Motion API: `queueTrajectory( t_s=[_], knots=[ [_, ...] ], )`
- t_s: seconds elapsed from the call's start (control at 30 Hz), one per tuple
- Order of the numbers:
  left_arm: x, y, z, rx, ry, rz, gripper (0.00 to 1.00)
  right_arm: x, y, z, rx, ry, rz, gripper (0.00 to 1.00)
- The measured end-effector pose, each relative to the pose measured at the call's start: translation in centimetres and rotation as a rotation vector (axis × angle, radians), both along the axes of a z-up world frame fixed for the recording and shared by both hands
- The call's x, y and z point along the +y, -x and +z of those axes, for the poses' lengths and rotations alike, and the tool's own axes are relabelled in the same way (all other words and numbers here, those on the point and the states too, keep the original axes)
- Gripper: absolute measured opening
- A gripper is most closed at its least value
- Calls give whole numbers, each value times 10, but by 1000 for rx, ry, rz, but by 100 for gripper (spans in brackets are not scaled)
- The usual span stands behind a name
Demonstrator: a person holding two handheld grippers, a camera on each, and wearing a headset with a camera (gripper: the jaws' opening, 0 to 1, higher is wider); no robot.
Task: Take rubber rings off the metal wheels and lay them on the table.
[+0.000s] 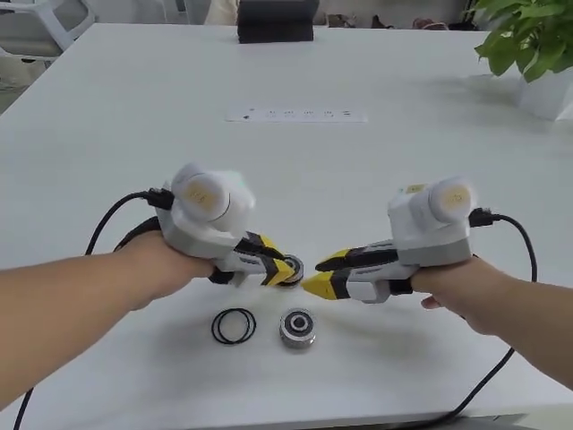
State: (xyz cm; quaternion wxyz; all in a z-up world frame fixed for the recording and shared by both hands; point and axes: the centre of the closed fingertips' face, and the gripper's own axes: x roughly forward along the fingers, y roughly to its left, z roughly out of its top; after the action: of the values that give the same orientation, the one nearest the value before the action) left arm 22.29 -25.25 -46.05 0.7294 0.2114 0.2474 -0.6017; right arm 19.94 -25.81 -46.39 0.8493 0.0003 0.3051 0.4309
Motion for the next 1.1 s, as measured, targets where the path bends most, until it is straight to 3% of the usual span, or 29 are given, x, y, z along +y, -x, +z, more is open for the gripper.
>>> queueTrajectory(
  t_s=[0.67, 1.1],
  knots=[
    [1, -1, 0, -7, 8, 16, 7, 14, -19, -11, -98, 121, 17, 26],
    [0, -2, -1, -11, 12, 23, 7, 11, -19, -12, -114, 136, 18, 23]
  ],
)
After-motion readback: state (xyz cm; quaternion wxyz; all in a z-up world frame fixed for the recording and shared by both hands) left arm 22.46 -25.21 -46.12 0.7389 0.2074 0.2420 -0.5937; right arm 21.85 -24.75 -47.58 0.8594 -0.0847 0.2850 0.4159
